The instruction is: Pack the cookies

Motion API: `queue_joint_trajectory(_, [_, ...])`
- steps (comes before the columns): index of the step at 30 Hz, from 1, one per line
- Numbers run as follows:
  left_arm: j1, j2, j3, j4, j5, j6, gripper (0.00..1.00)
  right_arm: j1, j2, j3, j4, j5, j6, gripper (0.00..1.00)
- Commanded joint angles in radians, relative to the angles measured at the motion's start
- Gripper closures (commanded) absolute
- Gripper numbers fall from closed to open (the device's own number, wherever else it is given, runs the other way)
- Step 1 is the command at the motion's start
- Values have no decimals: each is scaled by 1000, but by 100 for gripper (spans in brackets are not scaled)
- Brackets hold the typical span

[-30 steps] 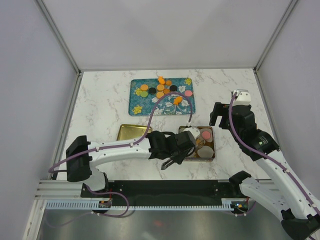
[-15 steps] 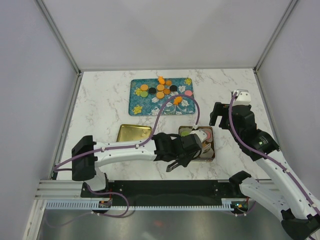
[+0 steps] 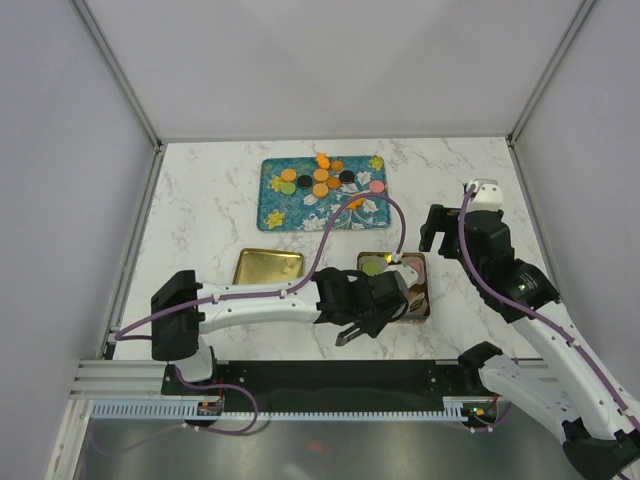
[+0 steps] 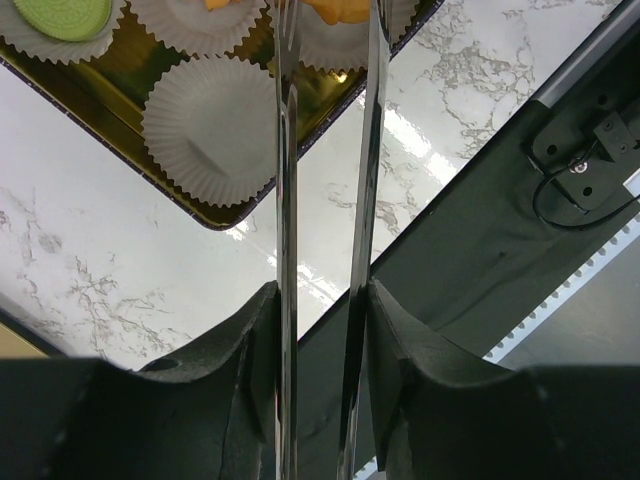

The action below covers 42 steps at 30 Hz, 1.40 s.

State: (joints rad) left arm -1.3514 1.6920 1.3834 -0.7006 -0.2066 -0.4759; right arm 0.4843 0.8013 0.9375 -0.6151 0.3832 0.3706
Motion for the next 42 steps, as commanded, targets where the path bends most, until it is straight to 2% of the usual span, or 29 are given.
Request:
queue_joint_trajectory(1, [-9,5,49,36,-5,-17,57,-1,-17,29,-2,20,2,2])
queue_joint_trajectory(22, [-9,8,66,35,-22,-10,49,-1,-24,23,-6,19,5,2])
queue_joint_trajectory(42, [20,-69,92,20,-65,22,50,-1,-24,29,-5,19,4,2])
